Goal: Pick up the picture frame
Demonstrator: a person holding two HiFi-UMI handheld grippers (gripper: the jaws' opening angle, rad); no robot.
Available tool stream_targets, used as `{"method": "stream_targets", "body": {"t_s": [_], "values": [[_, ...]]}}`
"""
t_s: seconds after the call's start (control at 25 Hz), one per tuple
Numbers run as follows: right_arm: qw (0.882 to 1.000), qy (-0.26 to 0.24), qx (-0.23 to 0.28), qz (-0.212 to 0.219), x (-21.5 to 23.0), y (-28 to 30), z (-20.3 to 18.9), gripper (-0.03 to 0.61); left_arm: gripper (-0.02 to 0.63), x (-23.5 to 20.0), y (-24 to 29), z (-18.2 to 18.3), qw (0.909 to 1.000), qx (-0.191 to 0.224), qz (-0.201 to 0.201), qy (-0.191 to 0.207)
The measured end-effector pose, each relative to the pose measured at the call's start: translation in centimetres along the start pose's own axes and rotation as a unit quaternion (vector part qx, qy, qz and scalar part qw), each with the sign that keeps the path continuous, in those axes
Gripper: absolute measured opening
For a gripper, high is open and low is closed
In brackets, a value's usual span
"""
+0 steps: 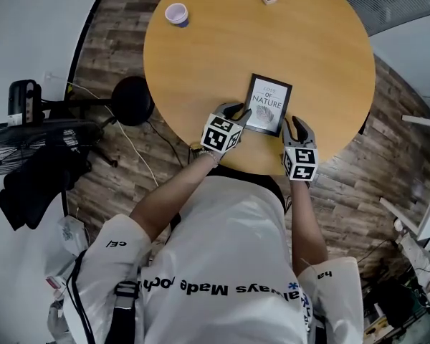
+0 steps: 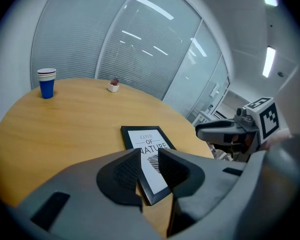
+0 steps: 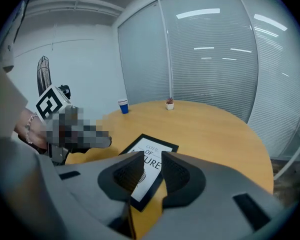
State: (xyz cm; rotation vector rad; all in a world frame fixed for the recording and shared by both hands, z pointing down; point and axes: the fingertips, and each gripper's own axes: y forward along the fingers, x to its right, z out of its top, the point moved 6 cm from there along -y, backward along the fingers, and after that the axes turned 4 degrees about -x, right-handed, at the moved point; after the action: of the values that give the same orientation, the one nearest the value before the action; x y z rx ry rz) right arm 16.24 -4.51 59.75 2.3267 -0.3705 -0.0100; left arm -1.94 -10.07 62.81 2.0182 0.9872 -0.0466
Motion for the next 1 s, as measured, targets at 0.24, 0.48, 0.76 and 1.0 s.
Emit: {"method": "stream_targets", "body": {"t_s": [0.24, 0.48, 0.76, 1.0], "values": [[0.999, 0.012, -0.034, 0.004, 0.6, 3.1, -2.3, 0.103, 0.104, -1.0, 2.3, -1.3, 0.9995, -0.029, 0.008, -0.010], [0.997, 0.027, -0.065, 0.010, 0.9, 5.3, -4.2, 0.110, 0.116, -1.9, 3.8, -2.0, 0.9983, -0.051, 0.019, -0.021], [0.995, 0.047, -0.086, 0.013, 1.1, 6.9, -5.7, 0.127, 0.124, -2.3, 4.9, -3.1, 0.9970, -0.070, 0.022, -0.025], [0.993, 0.062, -0.094, 0.020, 0.9, 7.6, -6.4, 0.132, 0.124, -2.6, 5.4, -3.6, 0.9962, -0.078, 0.024, -0.028]]}}
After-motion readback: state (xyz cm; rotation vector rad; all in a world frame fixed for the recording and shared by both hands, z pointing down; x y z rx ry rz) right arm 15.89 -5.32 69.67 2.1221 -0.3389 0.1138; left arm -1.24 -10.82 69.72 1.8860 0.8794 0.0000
